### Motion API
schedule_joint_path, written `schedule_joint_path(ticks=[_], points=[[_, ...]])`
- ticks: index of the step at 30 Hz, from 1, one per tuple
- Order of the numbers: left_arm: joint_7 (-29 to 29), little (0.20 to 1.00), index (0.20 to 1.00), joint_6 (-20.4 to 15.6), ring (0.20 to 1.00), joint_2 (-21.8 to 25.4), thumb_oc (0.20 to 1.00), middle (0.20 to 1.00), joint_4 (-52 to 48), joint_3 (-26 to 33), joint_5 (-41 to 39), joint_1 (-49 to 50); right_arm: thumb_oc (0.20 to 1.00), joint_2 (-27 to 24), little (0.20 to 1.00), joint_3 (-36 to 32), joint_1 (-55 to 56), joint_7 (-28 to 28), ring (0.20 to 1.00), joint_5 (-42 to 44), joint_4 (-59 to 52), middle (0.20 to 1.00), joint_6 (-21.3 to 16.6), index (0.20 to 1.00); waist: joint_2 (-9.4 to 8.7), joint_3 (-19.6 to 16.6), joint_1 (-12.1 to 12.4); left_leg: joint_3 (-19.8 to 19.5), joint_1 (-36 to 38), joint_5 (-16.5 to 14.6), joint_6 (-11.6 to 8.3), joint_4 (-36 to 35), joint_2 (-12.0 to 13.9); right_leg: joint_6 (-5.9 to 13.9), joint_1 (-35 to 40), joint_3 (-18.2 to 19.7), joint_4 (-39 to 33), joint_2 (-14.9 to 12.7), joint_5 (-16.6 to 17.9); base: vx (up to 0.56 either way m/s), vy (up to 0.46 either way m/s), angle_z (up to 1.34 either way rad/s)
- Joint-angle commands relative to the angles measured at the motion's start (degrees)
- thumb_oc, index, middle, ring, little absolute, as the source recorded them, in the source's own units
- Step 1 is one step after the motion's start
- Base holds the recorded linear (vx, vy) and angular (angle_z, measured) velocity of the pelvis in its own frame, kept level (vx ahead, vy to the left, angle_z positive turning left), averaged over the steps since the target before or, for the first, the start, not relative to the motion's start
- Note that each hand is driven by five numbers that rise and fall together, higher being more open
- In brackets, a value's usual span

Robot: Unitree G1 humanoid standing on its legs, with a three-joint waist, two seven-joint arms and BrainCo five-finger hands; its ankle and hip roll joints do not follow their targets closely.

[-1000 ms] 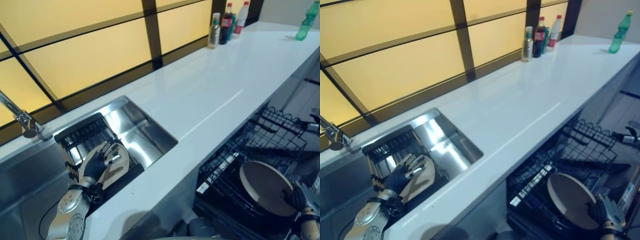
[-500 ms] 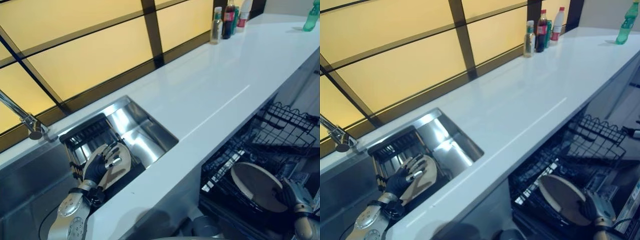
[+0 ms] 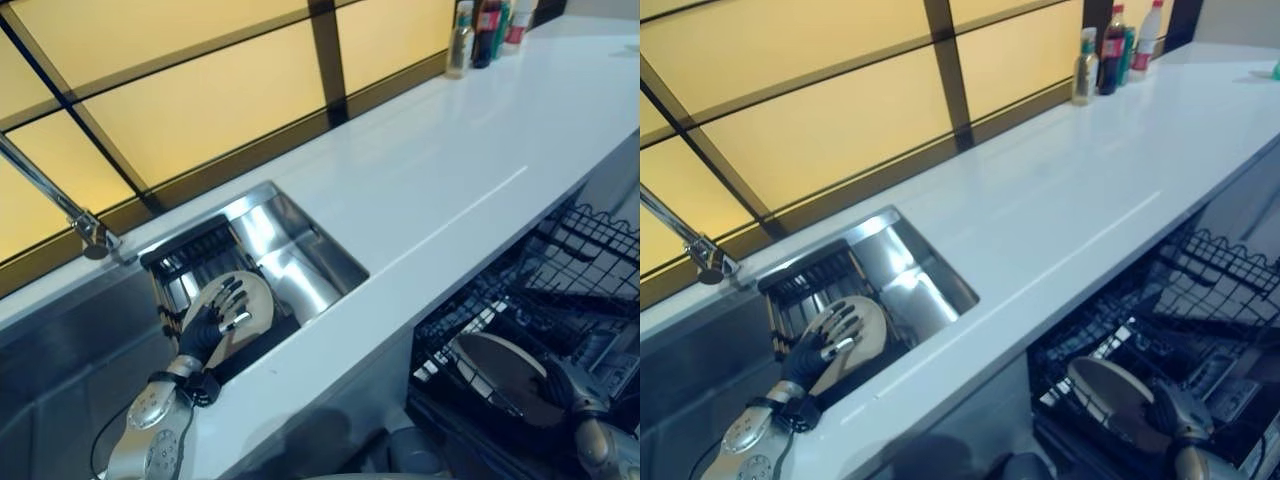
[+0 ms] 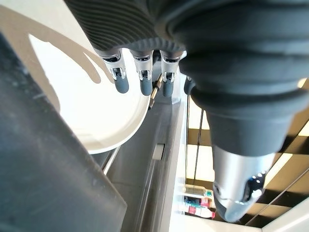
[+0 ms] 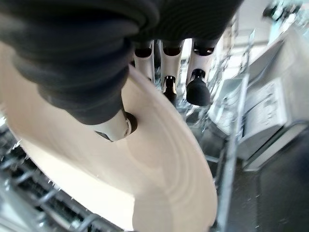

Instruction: Pick up plates and place into dishwasher.

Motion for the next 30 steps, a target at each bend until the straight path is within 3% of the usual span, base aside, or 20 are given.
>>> schedule_joint_path(ticks=[1, 5, 12, 13, 14, 30], points=[[0.7, 1.0, 1.0, -1.6, 1.0, 1.8, 1.0, 1.0, -4.2, 0.3, -2.9, 1.7, 0.2, 0.7, 0.2, 3.6, -0.9, 4.1, 0.2, 0.3, 1.5, 0.2, 1.6, 0.2, -2.76, -0.5, 2.5, -0.8, -6.6, -6.7, 4.33, 13.2, -0.7, 8.38, 3.8, 0.5, -17.9, -3.6, 11.8, 0.0, 0.0, 0.0], [0.4, 1.0, 1.0, -0.7, 1.0, 2.1, 1.0, 1.0, -4.9, 0.4, -2.6, 2.0, 0.2, 2.2, 0.2, 5.0, -1.0, 8.7, 0.2, 0.7, 2.7, 0.2, 3.6, 0.2, -2.85, -0.8, 3.4, -1.3, -7.0, -6.2, 4.13, 13.3, -0.7, 8.39, 5.2, 0.0, -18.9, -3.6, 11.8, 0.02, -0.012, 0.04], [-2.0, 1.0, 1.0, -0.1, 1.0, 1.9, 1.0, 1.0, -5.3, 1.9, -1.9, 4.3, 0.2, 6.0, 0.2, 6.1, 1.1, 15.0, 0.2, 1.8, 3.6, 0.2, 3.8, 0.2, -3.51, -2.6, 4.6, -1.4, -5.1, -5.8, 3.72, 11.6, -0.8, 8.58, 8.4, -0.8, -21.2, -3.5, 11.9, 0.03, -0.013, 0.09], [-2.3, 1.0, 1.0, -0.1, 1.0, 1.8, 1.0, 1.0, -5.2, 2.0, -1.7, 4.6, 0.426, 6.5, 0.426, 6.2, 1.4, 15.3, 0.426, 1.5, 3.7, 0.426, 4.0, 0.426, -3.61, -2.8, 4.6, -1.4, -4.8, -5.8, 3.7, 11.4, -0.8, 8.56, 8.6, -0.8, -21.4, -3.5, 11.9, 0.03, -0.002, 0.01], [-3.0, 1.0, 1.0, -0.2, 1.0, 1.6, 1.0, 1.0, -5.2, 2.5, -1.4, 5.2, 1.0, 7.2, 1.0, 6.0, 2.1, 16.1, 1.0, 0.8, 4.1, 1.0, 4.1, 1.0, -3.84, -3.3, 4.8, -1.3, -4.2, -5.9, 3.6, 11.0, -0.8, 8.58, 9.1, -0.9, -21.8, -3.4, 12.0, 0.0, 0.0, 0.0], [-6.1, 1.0, 1.0, 0.3, 1.0, -1.2, 1.0, 1.0, -5.4, 6.7, -0.6, 7.6, 1.0, 10.6, 1.0, 2.0, 5.0, 15.5, 1.0, -2.7, 7.9, 1.0, 3.1, 1.0, -6.12, -8.1, 4.2, -0.4, 3.1, -6.0, 3.51, 5.0, -1.5, 7.42, 13.0, -1.6, -25.1, -2.3, 12.3, -0.01, 0.021, 0.02]])
